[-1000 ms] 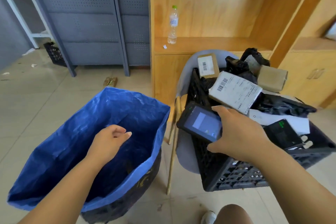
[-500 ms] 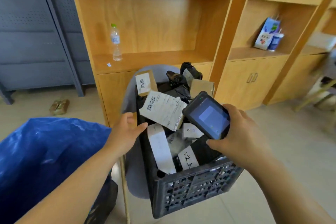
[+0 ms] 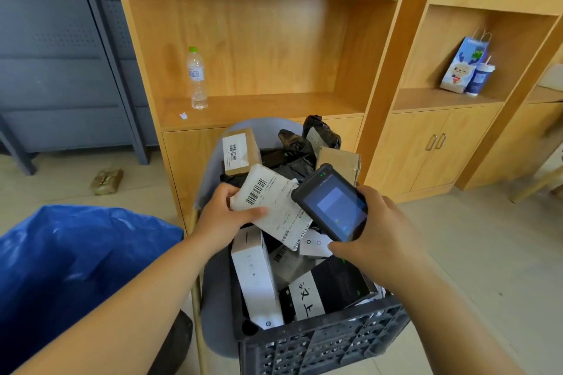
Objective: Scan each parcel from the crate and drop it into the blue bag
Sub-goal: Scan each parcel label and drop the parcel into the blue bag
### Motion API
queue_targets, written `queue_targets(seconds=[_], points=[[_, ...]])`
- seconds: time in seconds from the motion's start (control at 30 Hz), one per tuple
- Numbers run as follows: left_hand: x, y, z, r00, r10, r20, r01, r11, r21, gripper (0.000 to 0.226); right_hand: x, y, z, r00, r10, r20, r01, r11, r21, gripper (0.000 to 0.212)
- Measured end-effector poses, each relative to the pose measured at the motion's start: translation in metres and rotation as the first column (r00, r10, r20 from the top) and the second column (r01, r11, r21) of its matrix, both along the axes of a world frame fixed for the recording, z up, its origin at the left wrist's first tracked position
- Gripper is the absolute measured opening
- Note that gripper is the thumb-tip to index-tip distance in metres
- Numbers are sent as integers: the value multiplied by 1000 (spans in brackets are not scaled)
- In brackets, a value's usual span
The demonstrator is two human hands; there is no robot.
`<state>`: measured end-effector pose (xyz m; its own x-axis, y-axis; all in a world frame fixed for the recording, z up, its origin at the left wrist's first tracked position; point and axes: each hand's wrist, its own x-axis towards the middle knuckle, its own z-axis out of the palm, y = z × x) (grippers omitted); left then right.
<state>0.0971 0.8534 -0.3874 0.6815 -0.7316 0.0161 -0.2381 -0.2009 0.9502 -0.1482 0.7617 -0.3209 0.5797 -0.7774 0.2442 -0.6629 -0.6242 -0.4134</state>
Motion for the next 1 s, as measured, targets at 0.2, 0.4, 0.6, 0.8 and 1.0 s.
queue_targets(seconds=[0.2,0.4,0.6,0.8,1.0], points=[[-9,8,4,993,-113,-43,109,991,-81,40,-11,3,-3,997,-51,61,50,999,20,92],[-26,20,17,988,-156,-16,151,976,-155,46,-25,18,-1,984,-108,142,107,994,20,88],[-35,65,42,999,39,-14,-41,905,-422,52,-24,43,2,964,-98,246,94,995,27,85],[-9,156,36,953,296,68,-239,870,-431,56,2,85,4,969,72,236,-69,997,-19,91],[22,241,7,866,482,131,-430,853,-295,59,40,135,1,965,262,-32,-263,964,-34,97]])
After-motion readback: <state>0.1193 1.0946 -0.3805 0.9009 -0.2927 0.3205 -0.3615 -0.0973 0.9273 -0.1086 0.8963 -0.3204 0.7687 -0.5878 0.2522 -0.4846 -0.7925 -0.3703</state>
